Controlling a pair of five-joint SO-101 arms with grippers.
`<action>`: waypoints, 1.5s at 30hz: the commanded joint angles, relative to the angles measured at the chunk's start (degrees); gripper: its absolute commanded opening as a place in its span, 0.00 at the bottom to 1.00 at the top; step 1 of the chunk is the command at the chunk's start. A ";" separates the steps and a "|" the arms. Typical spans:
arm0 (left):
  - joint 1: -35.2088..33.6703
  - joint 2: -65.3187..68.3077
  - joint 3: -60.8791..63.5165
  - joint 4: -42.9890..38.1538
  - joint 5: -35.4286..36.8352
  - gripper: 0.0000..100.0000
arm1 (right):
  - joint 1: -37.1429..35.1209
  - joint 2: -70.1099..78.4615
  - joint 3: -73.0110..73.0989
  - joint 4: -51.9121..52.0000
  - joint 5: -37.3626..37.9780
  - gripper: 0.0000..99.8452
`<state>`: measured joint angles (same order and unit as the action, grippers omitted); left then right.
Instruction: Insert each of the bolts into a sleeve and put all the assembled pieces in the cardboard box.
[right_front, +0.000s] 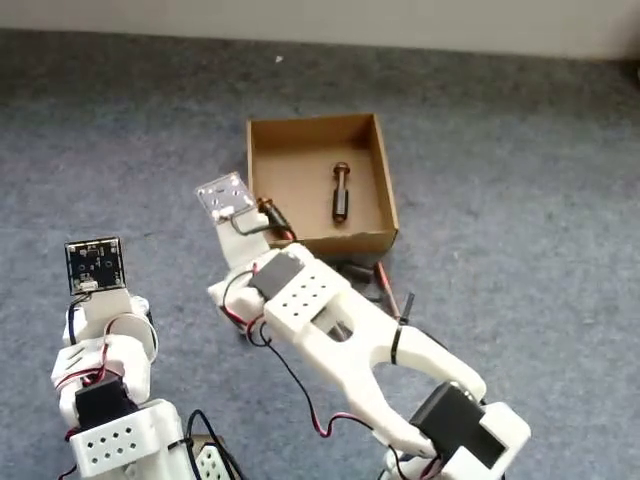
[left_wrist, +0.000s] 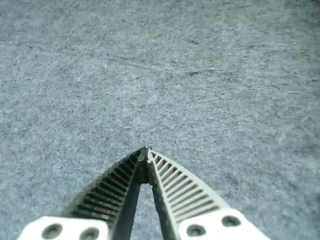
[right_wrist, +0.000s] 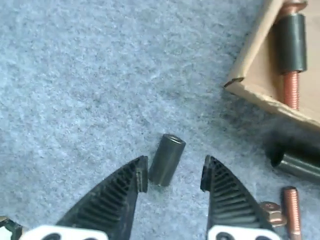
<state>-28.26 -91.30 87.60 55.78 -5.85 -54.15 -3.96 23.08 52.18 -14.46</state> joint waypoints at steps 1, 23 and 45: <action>-0.75 -0.40 -2.86 -1.05 0.79 0.01 | -1.19 -2.42 1.27 -4.79 -0.26 0.17; 1.45 -0.40 -2.59 -1.05 0.70 0.01 | -2.86 11.47 1.10 -8.92 -0.18 0.17; 1.45 -0.40 -2.51 -1.05 0.70 0.01 | 0.48 -9.54 -2.24 7.60 10.37 0.00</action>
<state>-27.47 -91.30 87.60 55.78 -5.85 -56.09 -3.43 23.16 58.15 -5.23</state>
